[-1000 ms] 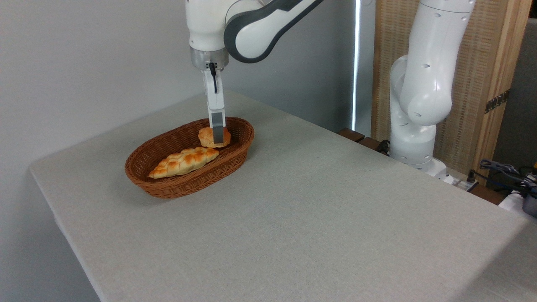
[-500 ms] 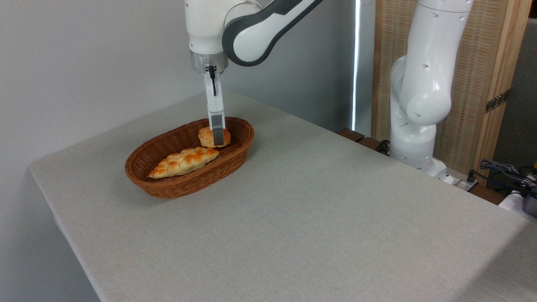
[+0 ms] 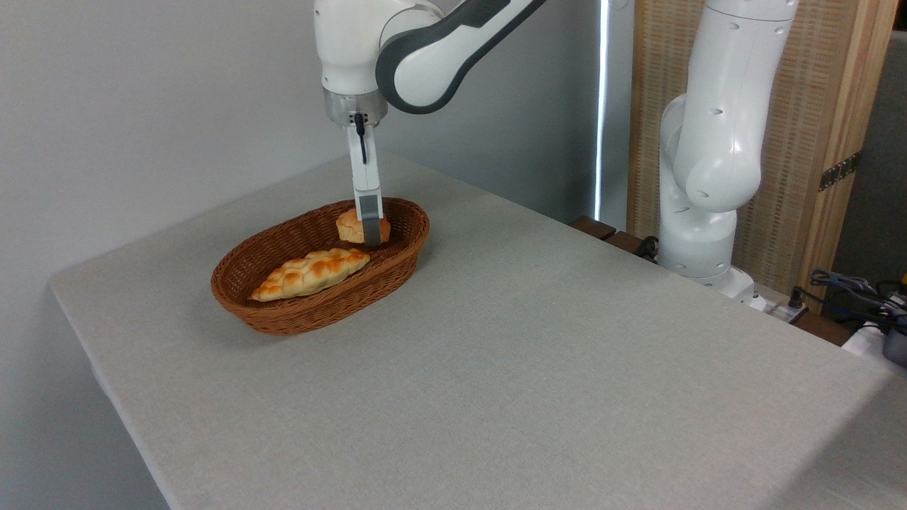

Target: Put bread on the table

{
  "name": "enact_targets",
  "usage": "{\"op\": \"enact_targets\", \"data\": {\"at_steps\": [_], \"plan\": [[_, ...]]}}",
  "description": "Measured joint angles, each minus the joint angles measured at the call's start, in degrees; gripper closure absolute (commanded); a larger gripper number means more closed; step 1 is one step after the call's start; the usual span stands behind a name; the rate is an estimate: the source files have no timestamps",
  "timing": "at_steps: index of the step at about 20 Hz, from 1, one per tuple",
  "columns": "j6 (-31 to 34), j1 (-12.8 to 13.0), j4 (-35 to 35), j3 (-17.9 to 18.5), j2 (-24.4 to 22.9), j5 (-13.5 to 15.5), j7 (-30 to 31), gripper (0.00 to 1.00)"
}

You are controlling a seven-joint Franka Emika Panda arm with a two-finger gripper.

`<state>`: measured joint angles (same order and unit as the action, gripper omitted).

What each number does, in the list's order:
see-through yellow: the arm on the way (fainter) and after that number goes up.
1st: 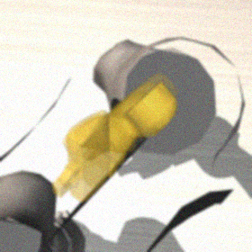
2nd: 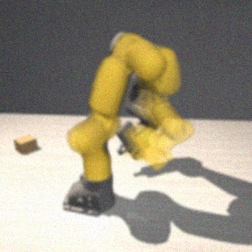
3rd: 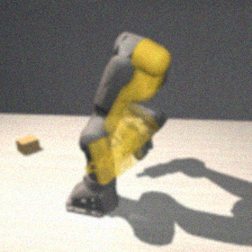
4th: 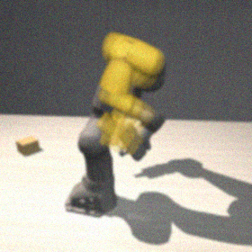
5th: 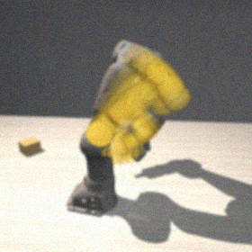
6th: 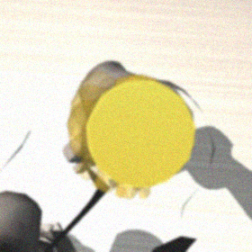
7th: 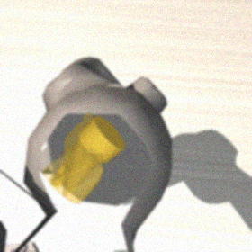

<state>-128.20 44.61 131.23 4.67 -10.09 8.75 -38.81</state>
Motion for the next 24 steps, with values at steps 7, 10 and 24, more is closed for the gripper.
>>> {"op": "enact_targets", "data": {"at_steps": [7, 10, 24], "plan": [[0.00, 0.07, 0.03, 0.05, -0.03, 0.00, -0.01, 0.69], [0.00, 0.06, 0.03, 0.09, -0.03, 0.00, -0.01, 0.69], [0.59, -0.06, -0.61, 0.28, -0.75, 0.00, -0.02, 0.72]]}}
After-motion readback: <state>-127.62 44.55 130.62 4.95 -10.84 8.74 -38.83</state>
